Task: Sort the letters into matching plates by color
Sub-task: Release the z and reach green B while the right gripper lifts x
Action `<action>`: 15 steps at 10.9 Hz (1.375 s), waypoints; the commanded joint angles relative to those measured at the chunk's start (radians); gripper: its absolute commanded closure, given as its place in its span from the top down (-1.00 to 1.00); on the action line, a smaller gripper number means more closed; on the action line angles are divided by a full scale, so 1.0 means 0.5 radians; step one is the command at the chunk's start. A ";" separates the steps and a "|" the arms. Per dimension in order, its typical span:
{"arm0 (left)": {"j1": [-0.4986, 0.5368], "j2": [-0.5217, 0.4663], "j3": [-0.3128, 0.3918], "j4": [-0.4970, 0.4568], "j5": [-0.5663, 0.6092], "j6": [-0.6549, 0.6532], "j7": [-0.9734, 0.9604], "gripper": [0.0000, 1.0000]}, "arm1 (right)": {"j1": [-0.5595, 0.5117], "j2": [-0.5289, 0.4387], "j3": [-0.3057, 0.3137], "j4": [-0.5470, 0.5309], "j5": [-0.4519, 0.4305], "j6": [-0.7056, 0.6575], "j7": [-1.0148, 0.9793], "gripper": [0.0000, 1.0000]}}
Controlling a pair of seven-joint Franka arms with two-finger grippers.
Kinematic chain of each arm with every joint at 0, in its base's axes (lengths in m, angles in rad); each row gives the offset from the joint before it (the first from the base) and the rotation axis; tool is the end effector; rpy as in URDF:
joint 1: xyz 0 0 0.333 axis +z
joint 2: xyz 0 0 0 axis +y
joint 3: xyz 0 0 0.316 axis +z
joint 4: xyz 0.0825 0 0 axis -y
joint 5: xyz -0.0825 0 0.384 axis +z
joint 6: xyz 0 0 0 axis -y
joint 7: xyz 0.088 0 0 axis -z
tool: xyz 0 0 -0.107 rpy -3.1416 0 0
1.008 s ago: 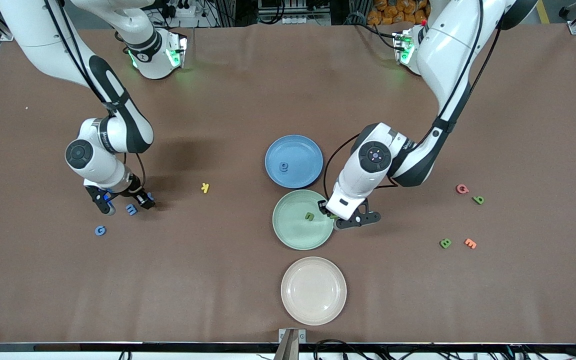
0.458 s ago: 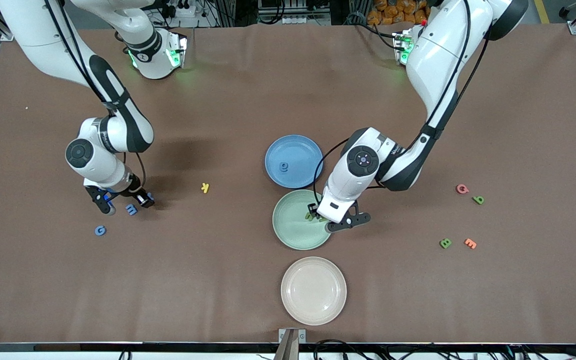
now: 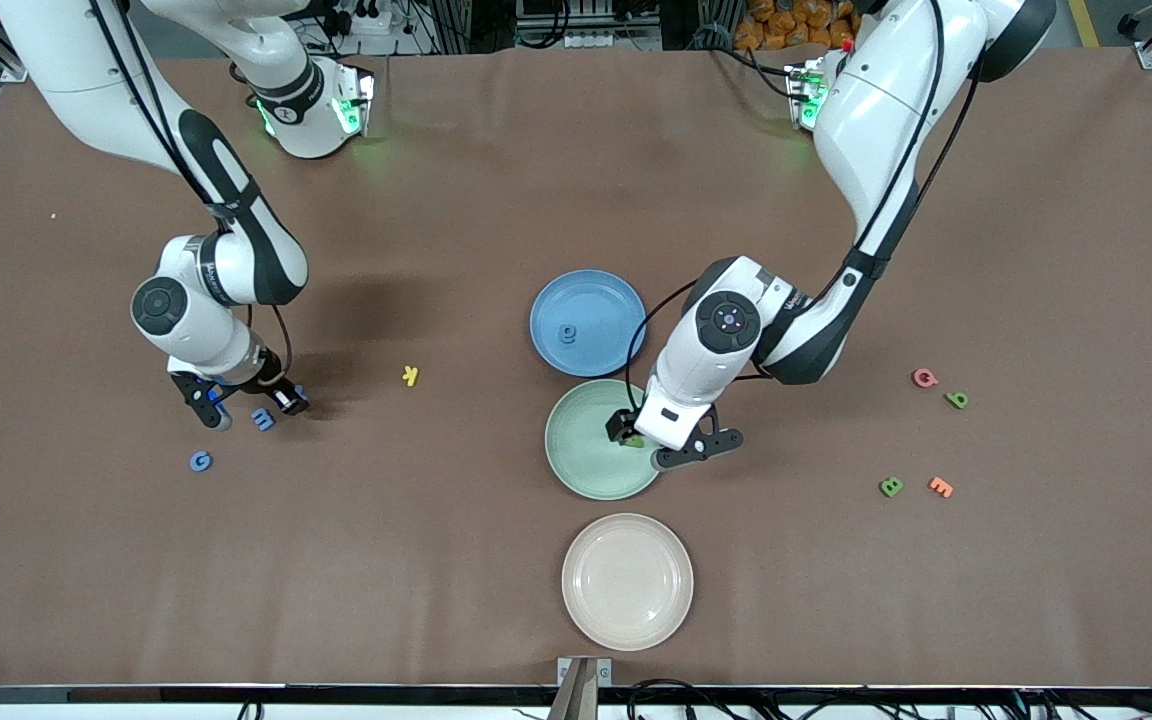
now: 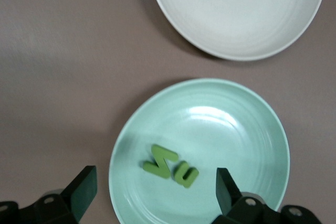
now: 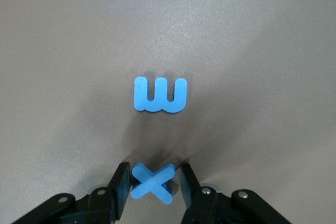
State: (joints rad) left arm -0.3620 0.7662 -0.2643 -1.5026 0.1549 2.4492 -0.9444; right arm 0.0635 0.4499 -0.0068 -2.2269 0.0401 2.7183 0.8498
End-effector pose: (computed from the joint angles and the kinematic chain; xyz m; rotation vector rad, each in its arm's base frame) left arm 0.6148 -0.3999 0.2448 2.9122 0.4384 0.1521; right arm 0.5491 0.0296 0.1721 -2.8471 1.2520 -0.0484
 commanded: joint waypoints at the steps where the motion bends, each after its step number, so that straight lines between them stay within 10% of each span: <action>1: 0.125 -0.044 0.001 0.011 0.159 -0.133 0.178 1.00 | -0.007 0.027 0.010 -0.031 -0.016 0.034 -0.110 -0.23; 15: 0.837 -0.078 0.050 -0.069 0.169 -0.358 2.403 1.00 | 0.008 -0.151 0.013 0.118 -0.040 -0.374 -1.557 -0.43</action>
State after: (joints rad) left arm -0.0011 0.7363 -0.2531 -1.5210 0.2153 2.2757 0.1127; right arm 0.0673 0.4076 -0.0037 -2.2047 0.0348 2.6065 0.1981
